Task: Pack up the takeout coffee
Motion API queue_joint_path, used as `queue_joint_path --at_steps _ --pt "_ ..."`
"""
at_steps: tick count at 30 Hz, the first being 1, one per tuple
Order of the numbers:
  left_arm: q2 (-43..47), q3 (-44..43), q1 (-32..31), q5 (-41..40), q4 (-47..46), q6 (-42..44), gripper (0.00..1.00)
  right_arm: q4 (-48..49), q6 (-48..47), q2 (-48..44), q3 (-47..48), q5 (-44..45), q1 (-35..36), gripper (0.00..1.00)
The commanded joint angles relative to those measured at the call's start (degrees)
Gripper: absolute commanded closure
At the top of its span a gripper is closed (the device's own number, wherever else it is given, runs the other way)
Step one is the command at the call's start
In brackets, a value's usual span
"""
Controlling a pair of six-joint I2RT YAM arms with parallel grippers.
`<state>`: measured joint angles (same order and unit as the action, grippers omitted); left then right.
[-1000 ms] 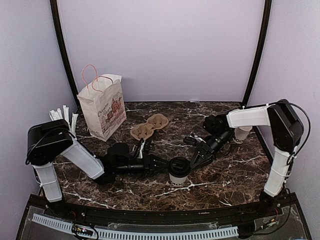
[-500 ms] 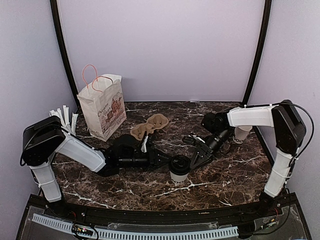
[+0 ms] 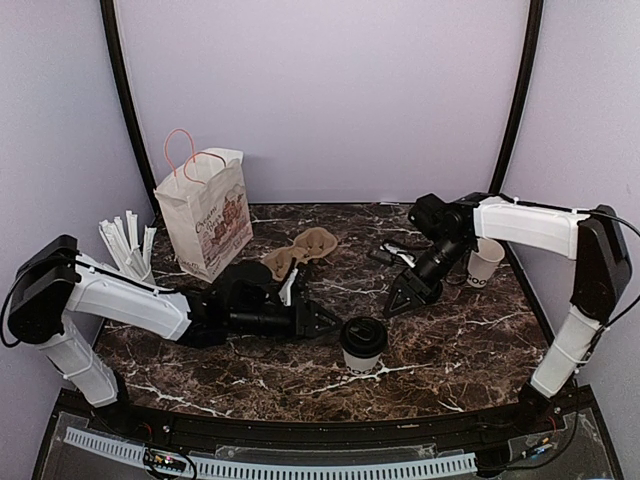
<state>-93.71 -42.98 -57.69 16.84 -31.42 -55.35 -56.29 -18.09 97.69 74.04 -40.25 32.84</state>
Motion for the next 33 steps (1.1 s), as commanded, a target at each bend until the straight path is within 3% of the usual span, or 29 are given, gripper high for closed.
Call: queue_joint_path --at_steps 1,10,18,24,28,33 --pt "6.87 -1.29 -0.57 -3.15 5.12 4.16 0.56 0.56 -1.64 -1.8 -0.57 0.88 -0.11 0.4" --pt "5.92 -4.3 -1.48 -3.34 6.6 10.86 0.43 0.34 -5.19 -5.67 -2.76 -0.36 1.03 0.37" --pt "-1.43 -14.17 -3.6 -4.36 13.84 16.95 0.4 11.21 -13.82 -22.24 -10.76 13.68 7.35 0.29" --pt "-4.85 -15.15 -3.74 -6.15 16.37 16.27 0.45 4.89 -19.98 -20.31 -7.17 11.48 12.97 0.56" --pt "-5.44 -13.13 -3.79 -5.55 16.21 14.35 0.5 6.11 -21.81 -18.86 -8.8 19.28 19.44 0.73" --pt "-5.42 -11.03 -3.83 -6.06 16.05 13.21 0.53 8.06 -23.7 -18.84 -8.97 25.05 23.64 0.79"
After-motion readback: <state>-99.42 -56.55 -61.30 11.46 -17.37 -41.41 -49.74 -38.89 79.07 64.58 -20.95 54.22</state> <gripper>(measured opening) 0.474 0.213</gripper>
